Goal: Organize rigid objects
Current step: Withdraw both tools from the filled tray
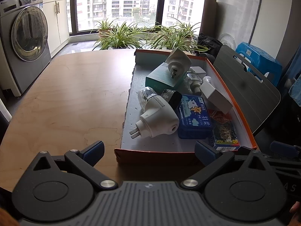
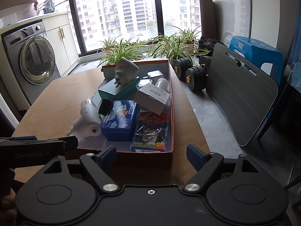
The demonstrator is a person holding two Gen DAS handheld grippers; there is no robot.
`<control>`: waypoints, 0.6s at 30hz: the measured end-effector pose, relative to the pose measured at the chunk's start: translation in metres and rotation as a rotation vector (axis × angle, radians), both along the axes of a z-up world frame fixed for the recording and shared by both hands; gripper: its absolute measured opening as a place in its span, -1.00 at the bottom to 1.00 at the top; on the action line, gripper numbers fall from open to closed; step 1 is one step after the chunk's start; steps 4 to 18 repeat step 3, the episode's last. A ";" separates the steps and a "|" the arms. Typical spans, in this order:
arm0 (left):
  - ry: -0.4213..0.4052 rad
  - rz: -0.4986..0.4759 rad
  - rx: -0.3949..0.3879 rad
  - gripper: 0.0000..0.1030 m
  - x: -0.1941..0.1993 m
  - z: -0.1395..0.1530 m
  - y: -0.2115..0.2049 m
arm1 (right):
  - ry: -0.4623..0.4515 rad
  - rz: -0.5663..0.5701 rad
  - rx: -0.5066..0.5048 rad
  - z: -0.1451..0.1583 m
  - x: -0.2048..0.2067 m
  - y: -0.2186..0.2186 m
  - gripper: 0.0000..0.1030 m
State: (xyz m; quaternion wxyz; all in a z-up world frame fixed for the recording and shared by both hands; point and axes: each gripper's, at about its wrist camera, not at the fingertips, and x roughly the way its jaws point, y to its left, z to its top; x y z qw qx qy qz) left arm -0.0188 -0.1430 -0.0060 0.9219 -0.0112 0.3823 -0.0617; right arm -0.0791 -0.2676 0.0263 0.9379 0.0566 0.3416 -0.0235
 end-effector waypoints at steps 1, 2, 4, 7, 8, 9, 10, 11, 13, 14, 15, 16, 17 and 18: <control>0.003 0.000 -0.001 1.00 0.001 -0.001 0.000 | 0.001 0.001 -0.001 -0.001 0.000 0.000 0.86; 0.004 -0.002 0.000 1.00 0.001 -0.001 0.000 | 0.001 0.001 -0.001 -0.001 0.000 0.000 0.86; 0.005 -0.004 0.000 1.00 0.001 -0.001 0.000 | 0.002 0.002 -0.001 -0.001 0.000 0.000 0.86; 0.005 -0.004 0.000 1.00 0.001 -0.001 0.000 | 0.002 0.002 -0.001 -0.001 0.000 0.000 0.86; 0.005 -0.004 0.000 1.00 0.001 -0.001 0.000 | 0.002 0.002 -0.001 -0.001 0.000 0.000 0.86; 0.005 -0.004 0.000 1.00 0.001 -0.001 0.000 | 0.002 0.002 -0.001 -0.001 0.000 0.000 0.86; 0.005 -0.004 0.000 1.00 0.001 -0.001 0.000 | 0.002 0.002 -0.001 -0.001 0.000 0.000 0.86; 0.005 -0.004 0.000 1.00 0.001 -0.001 0.000 | 0.002 0.002 -0.001 -0.001 0.000 0.000 0.86; 0.005 -0.004 0.000 1.00 0.001 -0.001 0.000 | 0.002 0.002 -0.001 -0.001 0.000 0.000 0.86; 0.005 -0.004 0.000 1.00 0.001 -0.001 0.000 | 0.002 0.002 -0.001 -0.001 0.000 0.000 0.86; 0.005 -0.004 0.000 1.00 0.001 -0.001 0.000 | 0.002 0.002 -0.001 -0.001 0.000 0.000 0.86; 0.005 -0.004 0.000 1.00 0.001 -0.001 0.000 | 0.002 0.002 -0.001 -0.001 0.000 0.000 0.86; 0.005 -0.004 0.000 1.00 0.001 -0.001 0.000 | 0.002 0.002 -0.001 -0.001 0.000 0.000 0.86; 0.005 -0.004 0.000 1.00 0.001 -0.001 0.000 | 0.002 0.002 -0.001 -0.001 0.000 0.000 0.86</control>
